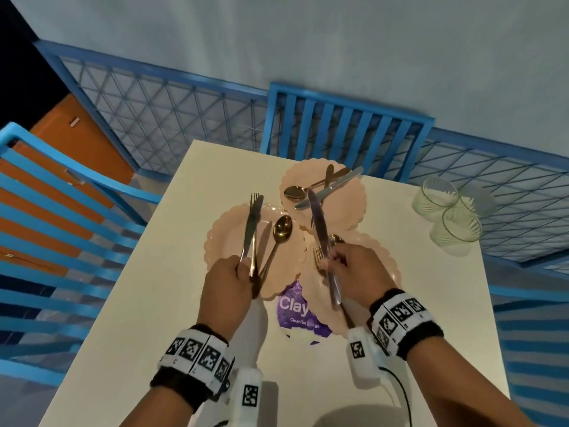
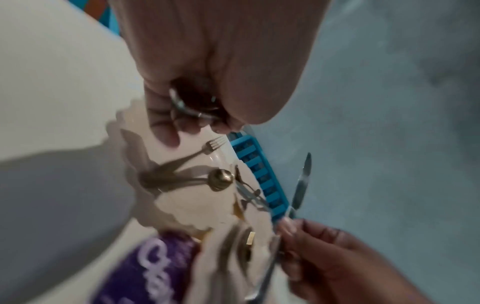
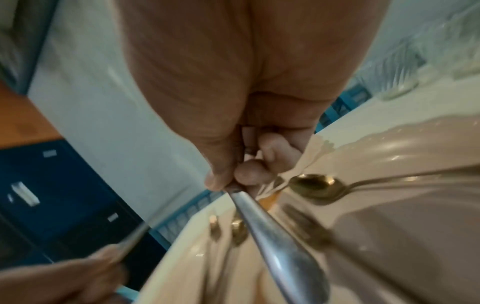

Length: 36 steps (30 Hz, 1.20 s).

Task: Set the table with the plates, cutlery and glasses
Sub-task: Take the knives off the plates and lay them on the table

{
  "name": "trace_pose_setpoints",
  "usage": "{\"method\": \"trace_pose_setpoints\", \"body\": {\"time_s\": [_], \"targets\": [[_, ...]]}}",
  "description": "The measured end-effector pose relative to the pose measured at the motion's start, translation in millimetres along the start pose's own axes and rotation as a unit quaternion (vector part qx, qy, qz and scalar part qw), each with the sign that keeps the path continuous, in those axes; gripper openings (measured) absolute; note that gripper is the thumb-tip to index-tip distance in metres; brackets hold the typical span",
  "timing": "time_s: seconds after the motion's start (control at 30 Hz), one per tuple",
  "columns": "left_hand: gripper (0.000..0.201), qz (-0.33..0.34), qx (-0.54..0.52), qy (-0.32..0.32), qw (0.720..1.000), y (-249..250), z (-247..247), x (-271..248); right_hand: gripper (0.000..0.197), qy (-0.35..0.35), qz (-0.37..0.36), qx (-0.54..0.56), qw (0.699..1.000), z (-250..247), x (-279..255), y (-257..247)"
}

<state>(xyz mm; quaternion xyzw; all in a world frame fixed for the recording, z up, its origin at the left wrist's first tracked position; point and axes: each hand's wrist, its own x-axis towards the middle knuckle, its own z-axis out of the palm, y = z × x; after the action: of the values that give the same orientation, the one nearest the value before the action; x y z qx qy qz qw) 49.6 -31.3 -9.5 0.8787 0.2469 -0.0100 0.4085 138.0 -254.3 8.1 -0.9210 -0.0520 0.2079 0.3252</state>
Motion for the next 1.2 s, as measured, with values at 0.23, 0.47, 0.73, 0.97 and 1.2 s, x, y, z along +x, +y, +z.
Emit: {"method": "trace_pose_setpoints", "body": {"time_s": [0.23,0.47,0.73,0.97,1.2], "targets": [[0.034,-0.085,-0.321,-0.125,0.935,58.0,23.5,-14.3,0.017,-0.104,0.019,0.279,0.954,7.9,-21.8,-52.2],[0.034,-0.119,-0.372,-0.148,0.909,65.7,40.0,-2.5,0.022,-0.062,-0.027,0.136,0.988,2.5,9.1,-50.2],[0.028,-0.139,-0.389,-0.150,0.898,98.2,44.2,46.0,0.019,0.039,-0.030,-0.078,0.996,-47.0,107.0,-22.7],[0.042,-0.135,-0.380,-0.138,0.905,90.5,68.7,79.6,0.039,0.058,-0.101,-0.362,0.925,-54.1,192.2,10.8],[0.046,-0.114,-0.393,-0.127,0.903,81.1,67.6,79.1,0.028,0.040,-0.135,-0.426,0.894,-48.0,203.4,19.7]]}}
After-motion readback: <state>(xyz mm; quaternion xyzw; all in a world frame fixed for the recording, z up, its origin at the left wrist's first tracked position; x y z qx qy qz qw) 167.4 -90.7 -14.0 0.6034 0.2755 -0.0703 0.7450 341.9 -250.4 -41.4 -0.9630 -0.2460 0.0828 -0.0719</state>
